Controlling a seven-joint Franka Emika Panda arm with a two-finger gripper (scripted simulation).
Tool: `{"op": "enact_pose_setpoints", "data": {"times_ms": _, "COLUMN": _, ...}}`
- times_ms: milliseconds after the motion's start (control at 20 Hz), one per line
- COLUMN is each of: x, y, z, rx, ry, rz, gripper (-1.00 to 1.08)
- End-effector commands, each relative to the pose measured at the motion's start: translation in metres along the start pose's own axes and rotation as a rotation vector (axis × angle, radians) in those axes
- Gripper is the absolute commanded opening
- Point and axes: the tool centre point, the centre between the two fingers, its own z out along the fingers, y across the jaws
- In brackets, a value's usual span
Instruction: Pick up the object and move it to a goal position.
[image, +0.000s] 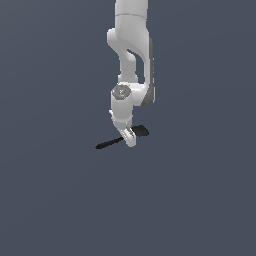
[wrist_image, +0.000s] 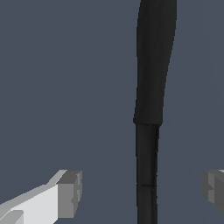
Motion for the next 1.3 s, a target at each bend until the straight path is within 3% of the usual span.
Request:
{"op": "enact_pose_setpoints", "data": {"times_ms": 0, "x": 0.0, "y": 0.0, "z": 0.01, "rx": 0.0, "ry": 0.0, "rz": 0.001, "gripper": 1.0}}
{"op": "enact_pose_setpoints", "data": {"times_ms": 300, "x": 0.0, "y": 0.0, "z": 0.02, "rx": 0.0, "ry": 0.0, "rz": 0.002, "gripper": 1.0}}
{"op": "enact_pose_setpoints", "data": {"times_ms": 350, "x": 0.0, "y": 0.0, "z": 0.02, "rx": 0.0, "ry": 0.0, "rz": 0.002, "gripper": -1.0}}
{"op": "enact_pose_setpoints", "data": {"times_ms": 950, "x": 0.0, "y": 0.0, "z": 0.019, "rx": -0.001, "ry": -0.001, "rz": 0.003, "gripper": -1.0}}
{"op": "enact_pose_setpoints", "data": {"times_ms": 1250, "x": -0.007, "y": -0.017, "z": 0.008, "rx": -0.001, "ry": 0.0, "rz": 0.003, "gripper": -1.0}}
